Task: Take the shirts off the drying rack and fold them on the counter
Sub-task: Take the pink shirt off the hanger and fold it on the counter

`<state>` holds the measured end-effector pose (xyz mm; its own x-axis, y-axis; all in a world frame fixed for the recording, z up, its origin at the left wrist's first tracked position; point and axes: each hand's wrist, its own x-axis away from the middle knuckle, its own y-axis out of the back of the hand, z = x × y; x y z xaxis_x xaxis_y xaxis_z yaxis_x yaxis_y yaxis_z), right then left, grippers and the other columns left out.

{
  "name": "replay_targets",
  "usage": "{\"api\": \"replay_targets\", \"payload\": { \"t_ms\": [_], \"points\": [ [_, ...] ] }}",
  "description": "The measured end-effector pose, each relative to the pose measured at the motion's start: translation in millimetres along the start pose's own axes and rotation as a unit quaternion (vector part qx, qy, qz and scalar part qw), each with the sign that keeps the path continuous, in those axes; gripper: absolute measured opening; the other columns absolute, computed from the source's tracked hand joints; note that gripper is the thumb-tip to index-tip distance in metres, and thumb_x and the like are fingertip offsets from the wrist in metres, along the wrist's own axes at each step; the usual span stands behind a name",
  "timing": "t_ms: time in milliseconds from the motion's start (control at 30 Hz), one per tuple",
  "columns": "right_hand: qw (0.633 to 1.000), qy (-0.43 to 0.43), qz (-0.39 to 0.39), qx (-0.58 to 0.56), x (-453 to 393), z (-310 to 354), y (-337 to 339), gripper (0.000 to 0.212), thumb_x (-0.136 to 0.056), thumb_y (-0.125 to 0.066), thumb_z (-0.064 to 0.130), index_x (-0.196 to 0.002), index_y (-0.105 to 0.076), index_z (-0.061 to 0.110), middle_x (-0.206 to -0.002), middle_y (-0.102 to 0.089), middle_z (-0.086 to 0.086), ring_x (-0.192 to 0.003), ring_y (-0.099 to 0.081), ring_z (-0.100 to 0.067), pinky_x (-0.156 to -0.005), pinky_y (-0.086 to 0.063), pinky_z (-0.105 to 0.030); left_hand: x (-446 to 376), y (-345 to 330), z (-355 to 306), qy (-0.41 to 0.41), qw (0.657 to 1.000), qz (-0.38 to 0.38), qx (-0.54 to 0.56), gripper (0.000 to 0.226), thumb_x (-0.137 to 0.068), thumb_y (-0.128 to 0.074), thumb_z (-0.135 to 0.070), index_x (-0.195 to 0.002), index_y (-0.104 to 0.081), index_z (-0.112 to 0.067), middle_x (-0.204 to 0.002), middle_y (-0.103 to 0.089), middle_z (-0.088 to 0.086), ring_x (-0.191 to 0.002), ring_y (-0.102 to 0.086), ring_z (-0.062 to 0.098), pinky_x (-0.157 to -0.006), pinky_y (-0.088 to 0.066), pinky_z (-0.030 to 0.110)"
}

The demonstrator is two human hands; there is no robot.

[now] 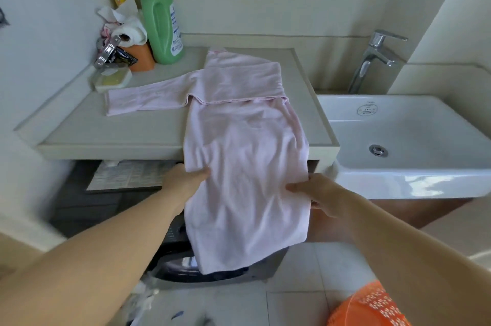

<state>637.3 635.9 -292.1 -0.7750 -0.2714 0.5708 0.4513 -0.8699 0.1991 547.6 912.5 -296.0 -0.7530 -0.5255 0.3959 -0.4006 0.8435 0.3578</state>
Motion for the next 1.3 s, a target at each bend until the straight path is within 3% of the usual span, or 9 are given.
{"api": "replay_targets", "payload": {
  "t_ms": [200, 300, 533, 667, 767, 933, 1100, 1233, 1300],
  "points": [
    [0.995, 0.072, -0.076, 0.001, -2.6, -5.8, -15.0, 0.020, -0.084, -0.067, 0.014, -0.103, -0.064, 0.017, -0.099, -0.069, 0.000, -0.088, -0.064, -0.017, -0.075, -0.052, -0.030, 15.8, -9.2, 20.4, 0.074, 0.991, 0.093, 0.062, 0.031, -0.081, -0.075, -0.017, -0.108, -0.065, -0.006, -0.100, -0.070, 0.010, -0.090, -0.067, 0.026, -0.072, -0.053, 0.031],
    [0.996, 0.064, -0.061, -0.018, -1.2, -6.6, -16.0, 0.015, -0.083, -0.070, 0.011, -0.096, -0.064, 0.015, -0.093, -0.068, 0.000, -0.081, -0.062, -0.015, -0.062, -0.046, -0.023, 15.0, -3.5, 23.1, 0.084, 0.989, 0.093, 0.076, 0.023, -0.089, -0.065, -0.015, -0.107, -0.065, -0.002, -0.100, -0.069, 0.015, -0.094, -0.065, 0.033, -0.083, -0.053, 0.038],
    [0.988, 0.067, -0.140, -0.013, 6.1, -25.9, -18.0, 0.010, -0.087, -0.067, 0.020, -0.083, -0.066, 0.010, -0.094, -0.070, -0.012, -0.087, -0.066, -0.031, -0.082, -0.055, -0.040, 18.9, 4.1, 37.3, -0.021, 0.995, 0.040, -0.087, 0.033, -0.099, -0.044, -0.027, -0.127, -0.053, -0.012, -0.116, -0.061, 0.009, -0.100, -0.060, 0.026, -0.086, -0.050, 0.034],
    [0.997, 0.012, -0.024, -0.076, 14.1, -39.5, -16.4, 0.024, -0.081, -0.075, 0.016, -0.101, -0.065, 0.010, -0.106, -0.070, -0.008, -0.100, -0.065, -0.028, -0.093, -0.052, -0.041, 29.8, 5.9, 41.2, 0.032, 0.994, 0.089, -0.056, 0.045, -0.077, -0.073, -0.047, -0.110, -0.062, -0.019, -0.105, -0.066, 0.002, -0.093, -0.063, 0.020, -0.076, -0.050, 0.030],
    [0.997, -0.038, 0.065, -0.003, 22.9, -60.0, -19.6, 0.038, -0.077, -0.078, 0.013, -0.112, -0.064, 0.012, -0.110, -0.070, -0.004, -0.105, -0.064, -0.024, -0.096, -0.050, -0.038, 37.9, 10.3, 49.4, 0.074, 0.980, 0.164, -0.089, 0.041, -0.071, -0.083, -0.023, -0.108, -0.067, -0.014, -0.103, -0.069, 0.004, -0.093, -0.064, 0.019, -0.076, -0.051, 0.028],
    [0.997, -0.018, -0.023, 0.075, 20.5, -83.3, -10.1, 0.032, -0.071, -0.083, 0.015, -0.099, -0.070, 0.005, -0.099, -0.073, -0.007, -0.095, -0.068, -0.026, -0.091, -0.054, -0.042, 35.0, 22.1, 71.5, 0.048, 0.984, 0.079, -0.154, 0.018, -0.088, -0.064, -0.019, -0.097, -0.064, -0.004, -0.102, -0.065, 0.015, -0.097, -0.062, 0.032, -0.087, -0.054, 0.043],
    [0.998, -0.014, -0.019, 0.061, 21.2, -91.2, -17.6, 0.022, -0.079, -0.072, 0.000, -0.100, -0.068, 0.005, -0.102, -0.071, -0.011, -0.097, -0.067, -0.031, -0.090, -0.054, -0.046, 34.7, 24.8, 94.2, 0.037, 0.981, -0.036, -0.184, 0.023, -0.096, -0.046, -0.025, -0.098, -0.058, -0.005, -0.102, -0.061, 0.018, -0.094, -0.060, 0.034, -0.086, -0.053, 0.050],
    [0.998, -0.016, 0.006, 0.067, 20.3, -94.7, -26.9, 0.031, -0.079, -0.070, -0.004, -0.107, -0.064, 0.009, -0.108, -0.068, -0.008, -0.104, -0.063, -0.030, -0.098, -0.049, -0.046, 45.9, 14.8, 98.1, 0.077, 0.993, 0.039, -0.079, 0.036, -0.087, -0.065, -0.038, -0.107, -0.059, -0.009, -0.105, -0.063, 0.007, -0.099, -0.060, 0.027, -0.089, -0.051, 0.040],
    [0.994, -0.041, 0.025, 0.094, 20.1, -99.1, -32.2, 0.039, -0.076, -0.071, -0.004, -0.114, -0.063, 0.003, -0.110, -0.067, -0.007, -0.108, -0.060, -0.029, -0.102, -0.046, -0.042, 50.9, 10.3, 103.5, 0.092, 0.986, 0.091, -0.105, 0.032, -0.083, -0.072, -0.023, -0.110, -0.063, -0.007, -0.107, -0.066, 0.009, -0.097, -0.061, 0.026, -0.087, -0.050, 0.036]
  ]
}}
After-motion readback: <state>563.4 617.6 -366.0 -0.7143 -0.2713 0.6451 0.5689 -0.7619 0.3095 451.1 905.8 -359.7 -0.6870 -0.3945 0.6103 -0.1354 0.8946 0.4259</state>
